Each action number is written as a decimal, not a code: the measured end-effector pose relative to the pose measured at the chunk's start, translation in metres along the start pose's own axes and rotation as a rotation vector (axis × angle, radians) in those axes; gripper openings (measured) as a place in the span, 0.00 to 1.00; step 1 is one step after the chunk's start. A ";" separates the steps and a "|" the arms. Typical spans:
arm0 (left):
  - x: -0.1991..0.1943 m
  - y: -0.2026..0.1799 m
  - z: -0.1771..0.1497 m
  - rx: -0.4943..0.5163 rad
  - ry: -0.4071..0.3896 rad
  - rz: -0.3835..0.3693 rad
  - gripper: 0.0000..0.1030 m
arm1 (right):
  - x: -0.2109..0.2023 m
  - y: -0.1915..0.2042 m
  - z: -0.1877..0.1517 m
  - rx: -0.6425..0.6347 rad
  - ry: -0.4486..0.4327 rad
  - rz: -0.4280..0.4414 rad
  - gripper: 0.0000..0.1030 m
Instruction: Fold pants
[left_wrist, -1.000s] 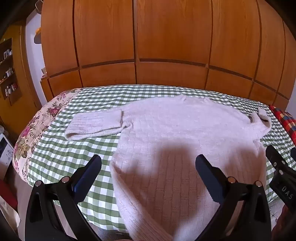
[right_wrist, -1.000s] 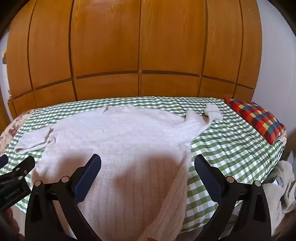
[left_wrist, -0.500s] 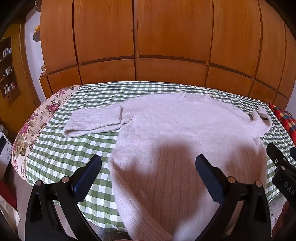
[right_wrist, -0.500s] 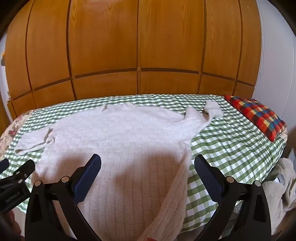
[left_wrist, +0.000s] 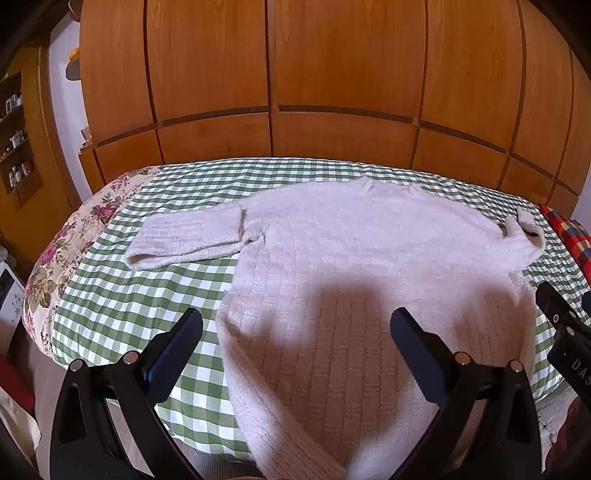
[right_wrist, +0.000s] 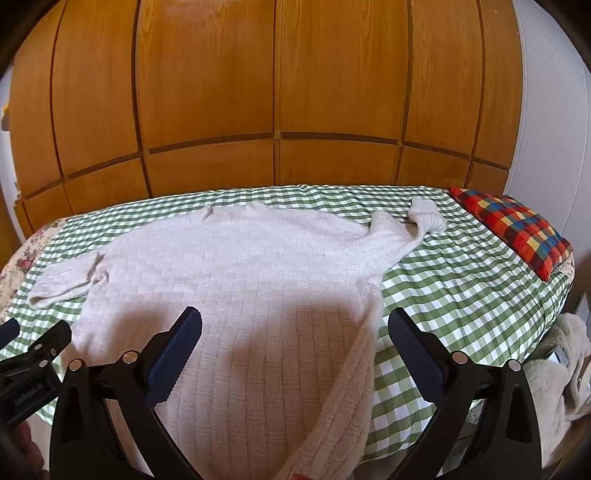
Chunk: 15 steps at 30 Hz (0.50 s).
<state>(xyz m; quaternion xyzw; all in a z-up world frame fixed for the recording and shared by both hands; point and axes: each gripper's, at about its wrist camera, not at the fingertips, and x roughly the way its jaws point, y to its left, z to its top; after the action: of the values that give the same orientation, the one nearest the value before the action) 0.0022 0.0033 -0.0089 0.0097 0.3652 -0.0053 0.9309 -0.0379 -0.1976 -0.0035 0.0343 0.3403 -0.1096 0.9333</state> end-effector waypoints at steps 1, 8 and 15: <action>0.000 0.000 0.000 0.000 0.000 0.001 0.98 | 0.000 0.000 0.000 -0.001 0.000 -0.002 0.97; 0.001 -0.001 0.000 0.001 0.003 -0.001 0.98 | 0.000 0.000 -0.001 0.000 0.003 0.000 0.97; 0.001 -0.001 -0.001 0.000 0.004 0.001 0.98 | 0.000 0.001 0.000 -0.004 0.005 0.002 0.97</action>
<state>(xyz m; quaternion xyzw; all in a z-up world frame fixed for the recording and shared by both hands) 0.0020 0.0023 -0.0101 0.0099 0.3669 -0.0048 0.9302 -0.0375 -0.1964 -0.0039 0.0330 0.3428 -0.1078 0.9326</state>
